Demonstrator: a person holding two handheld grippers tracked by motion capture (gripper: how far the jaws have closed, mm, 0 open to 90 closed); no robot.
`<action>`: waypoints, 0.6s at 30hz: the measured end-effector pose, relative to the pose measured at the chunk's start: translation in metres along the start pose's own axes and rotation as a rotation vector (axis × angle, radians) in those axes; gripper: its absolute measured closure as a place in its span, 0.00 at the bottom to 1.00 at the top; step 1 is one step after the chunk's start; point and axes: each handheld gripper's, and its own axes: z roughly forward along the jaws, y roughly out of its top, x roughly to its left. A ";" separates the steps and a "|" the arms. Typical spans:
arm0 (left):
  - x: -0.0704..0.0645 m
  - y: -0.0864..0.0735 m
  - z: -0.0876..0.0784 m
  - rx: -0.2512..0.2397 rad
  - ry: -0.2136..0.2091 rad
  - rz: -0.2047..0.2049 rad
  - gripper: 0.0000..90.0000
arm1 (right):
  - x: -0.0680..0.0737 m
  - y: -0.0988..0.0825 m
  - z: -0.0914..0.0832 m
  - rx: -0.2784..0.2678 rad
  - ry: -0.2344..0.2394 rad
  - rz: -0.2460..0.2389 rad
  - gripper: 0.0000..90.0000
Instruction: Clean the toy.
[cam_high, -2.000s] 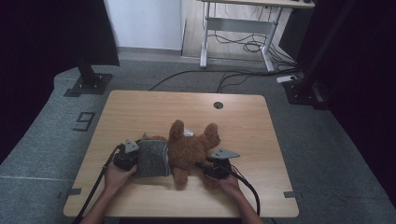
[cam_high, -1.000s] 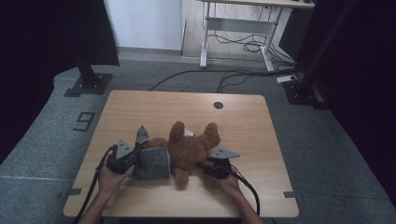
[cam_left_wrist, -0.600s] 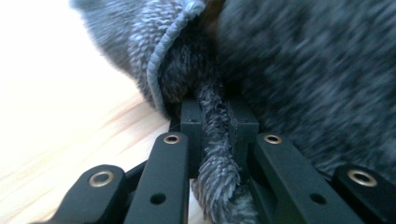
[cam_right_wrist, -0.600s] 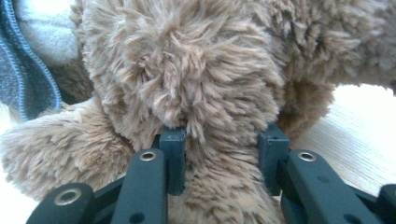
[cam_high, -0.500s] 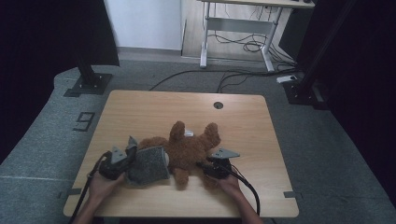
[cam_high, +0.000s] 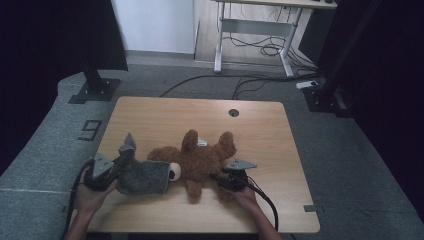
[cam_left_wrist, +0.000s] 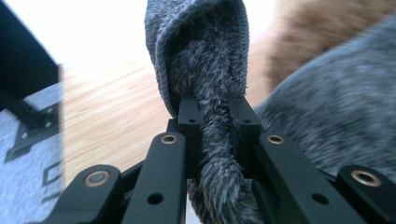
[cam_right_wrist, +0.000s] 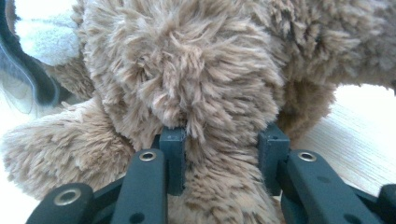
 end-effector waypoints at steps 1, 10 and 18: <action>-0.004 0.000 0.002 0.001 -0.013 0.012 0.87 | 0.000 0.000 0.000 -0.001 -0.001 0.000 0.70; -0.032 0.020 0.001 -0.071 -0.095 0.075 0.87 | 0.000 0.000 0.000 0.000 0.002 0.001 0.70; -0.048 0.041 0.023 -0.077 -0.176 0.082 0.87 | 0.002 0.007 -0.012 -0.006 0.021 -0.025 0.43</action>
